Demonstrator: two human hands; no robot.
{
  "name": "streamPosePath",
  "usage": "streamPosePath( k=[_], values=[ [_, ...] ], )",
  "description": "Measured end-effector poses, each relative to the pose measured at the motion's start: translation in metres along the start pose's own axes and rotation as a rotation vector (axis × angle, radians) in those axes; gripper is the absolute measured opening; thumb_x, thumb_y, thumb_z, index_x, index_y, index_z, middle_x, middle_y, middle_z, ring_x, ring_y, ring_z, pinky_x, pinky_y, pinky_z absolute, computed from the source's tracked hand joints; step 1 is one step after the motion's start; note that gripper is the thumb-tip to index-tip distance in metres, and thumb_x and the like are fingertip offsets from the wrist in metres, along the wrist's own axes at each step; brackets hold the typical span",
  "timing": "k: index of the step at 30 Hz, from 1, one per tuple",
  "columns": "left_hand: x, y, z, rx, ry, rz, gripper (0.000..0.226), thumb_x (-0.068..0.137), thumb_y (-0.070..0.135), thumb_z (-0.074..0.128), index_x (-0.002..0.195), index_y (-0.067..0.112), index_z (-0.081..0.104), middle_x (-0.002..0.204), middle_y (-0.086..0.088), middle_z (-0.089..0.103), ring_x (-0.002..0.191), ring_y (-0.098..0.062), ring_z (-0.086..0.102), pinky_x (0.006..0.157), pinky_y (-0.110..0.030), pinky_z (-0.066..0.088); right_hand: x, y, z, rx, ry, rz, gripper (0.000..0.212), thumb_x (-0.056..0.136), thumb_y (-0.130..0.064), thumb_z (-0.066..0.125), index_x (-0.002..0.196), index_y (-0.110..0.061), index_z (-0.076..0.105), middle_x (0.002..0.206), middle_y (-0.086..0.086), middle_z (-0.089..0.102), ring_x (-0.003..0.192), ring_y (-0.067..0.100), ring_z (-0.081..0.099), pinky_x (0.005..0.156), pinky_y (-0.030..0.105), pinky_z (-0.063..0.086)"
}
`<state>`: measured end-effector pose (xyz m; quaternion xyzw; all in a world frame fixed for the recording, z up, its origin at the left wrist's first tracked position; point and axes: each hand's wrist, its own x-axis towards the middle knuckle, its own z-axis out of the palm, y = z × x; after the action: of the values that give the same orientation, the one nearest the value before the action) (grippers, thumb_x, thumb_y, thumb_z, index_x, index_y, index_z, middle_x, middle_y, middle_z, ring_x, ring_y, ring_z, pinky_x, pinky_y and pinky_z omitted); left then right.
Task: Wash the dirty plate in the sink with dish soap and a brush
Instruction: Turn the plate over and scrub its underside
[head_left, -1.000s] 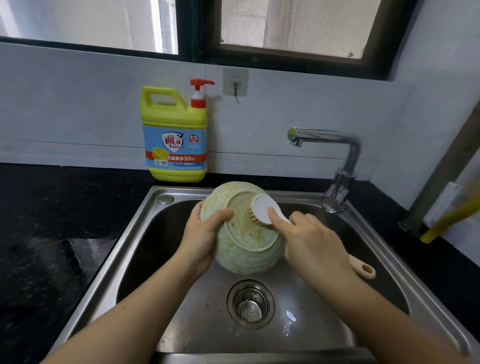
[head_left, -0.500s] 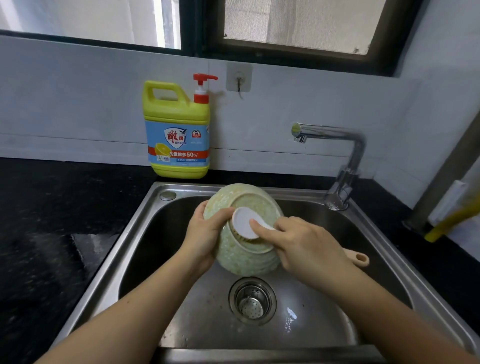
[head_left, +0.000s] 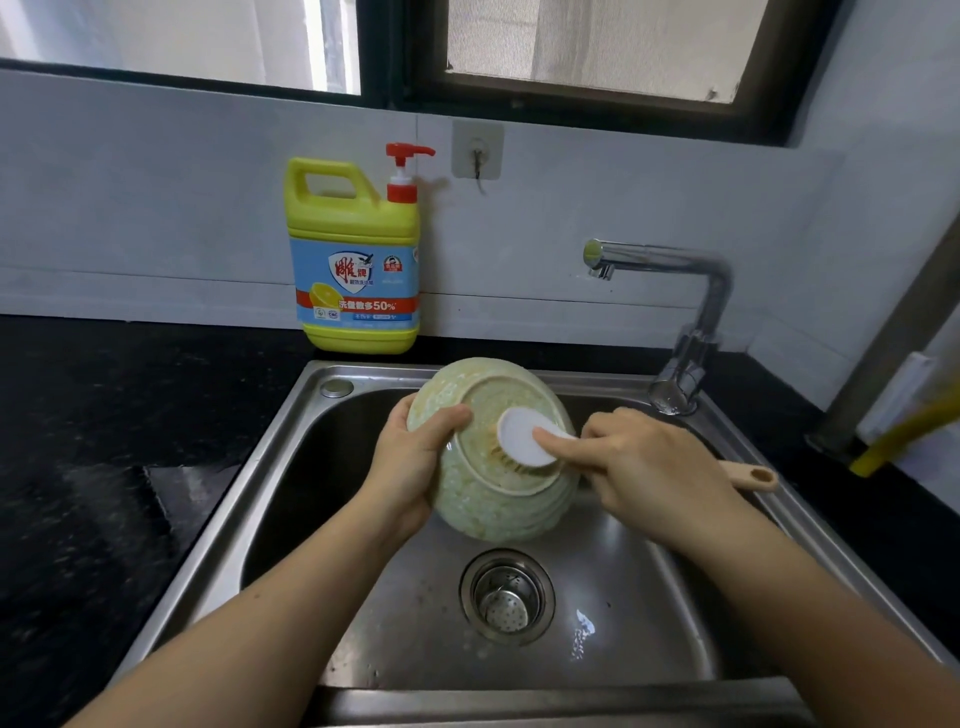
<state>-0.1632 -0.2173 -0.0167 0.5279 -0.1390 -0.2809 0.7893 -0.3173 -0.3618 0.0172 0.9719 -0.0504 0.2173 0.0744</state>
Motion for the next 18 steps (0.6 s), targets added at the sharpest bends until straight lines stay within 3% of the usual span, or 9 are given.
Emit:
streamPosePath(
  k=[3,5,8,11,13,15,18],
  values=[
    [-0.001,-0.001,0.004,0.01,-0.026,-0.006,0.035,0.084,0.014,0.066,0.115,0.019,0.051,0.11,-0.011,0.063,0.095,-0.028,0.065,0.068,-0.038,0.056,-0.001,-0.005,0.005,-0.066,0.102,0.149,0.053,0.07,-0.015,0.079,0.118,-0.034,0.066,0.067,-0.002,0.055,0.059,0.023,0.052,0.043,0.028,0.035],
    [-0.002,-0.002,0.005,0.023,-0.03,-0.005,0.035,0.083,0.014,0.067,0.114,0.018,0.052,0.108,-0.011,0.064,0.092,-0.026,0.066,0.068,-0.037,0.056,-0.001,-0.013,0.011,-0.037,0.135,0.059,0.055,0.066,-0.014,0.081,0.116,-0.031,0.067,0.066,-0.002,0.055,0.055,0.022,0.051,0.039,0.028,0.037],
    [-0.002,-0.002,0.002,0.044,-0.004,0.005,0.035,0.083,0.015,0.067,0.115,0.018,0.052,0.107,-0.011,0.064,0.091,-0.025,0.066,0.065,-0.034,0.055,-0.001,-0.013,0.007,0.056,0.041,-0.11,0.044,0.081,-0.024,0.064,0.122,-0.039,0.061,0.07,-0.006,0.056,0.059,0.018,0.05,0.042,0.031,0.041],
    [0.0,0.0,0.001,0.022,0.002,0.006,0.039,0.084,0.012,0.065,0.12,0.016,0.05,0.111,-0.012,0.063,0.092,-0.026,0.065,0.064,-0.034,0.055,-0.001,0.002,-0.004,0.055,-0.061,-0.031,0.037,0.092,-0.035,0.051,0.126,-0.049,0.053,0.081,-0.009,0.057,0.074,0.018,0.052,0.056,0.032,0.041],
    [0.0,0.0,0.002,0.019,-0.011,0.001,0.038,0.084,0.012,0.065,0.119,0.017,0.05,0.111,-0.012,0.063,0.092,-0.027,0.065,0.064,-0.035,0.055,-0.003,0.004,-0.005,-0.011,-0.008,0.083,0.04,0.088,-0.031,0.06,0.125,-0.047,0.056,0.079,-0.004,0.057,0.075,0.022,0.054,0.055,0.031,0.039],
    [-0.001,-0.001,0.004,0.022,-0.035,-0.004,0.034,0.084,0.012,0.065,0.115,0.019,0.051,0.109,-0.011,0.063,0.092,-0.027,0.066,0.065,-0.035,0.056,-0.002,-0.003,0.0,-0.067,0.101,0.167,0.046,0.075,-0.02,0.076,0.116,-0.036,0.066,0.068,-0.001,0.056,0.062,0.025,0.054,0.044,0.03,0.039],
    [-0.003,-0.003,0.005,0.033,-0.043,-0.002,0.028,0.084,0.014,0.066,0.108,0.021,0.054,0.107,-0.01,0.065,0.09,-0.025,0.067,0.064,-0.033,0.056,0.0,-0.017,0.012,0.011,0.15,0.039,0.045,0.07,-0.019,0.078,0.113,-0.032,0.069,0.065,-0.003,0.055,0.056,0.021,0.052,0.041,0.027,0.04]
  ],
)
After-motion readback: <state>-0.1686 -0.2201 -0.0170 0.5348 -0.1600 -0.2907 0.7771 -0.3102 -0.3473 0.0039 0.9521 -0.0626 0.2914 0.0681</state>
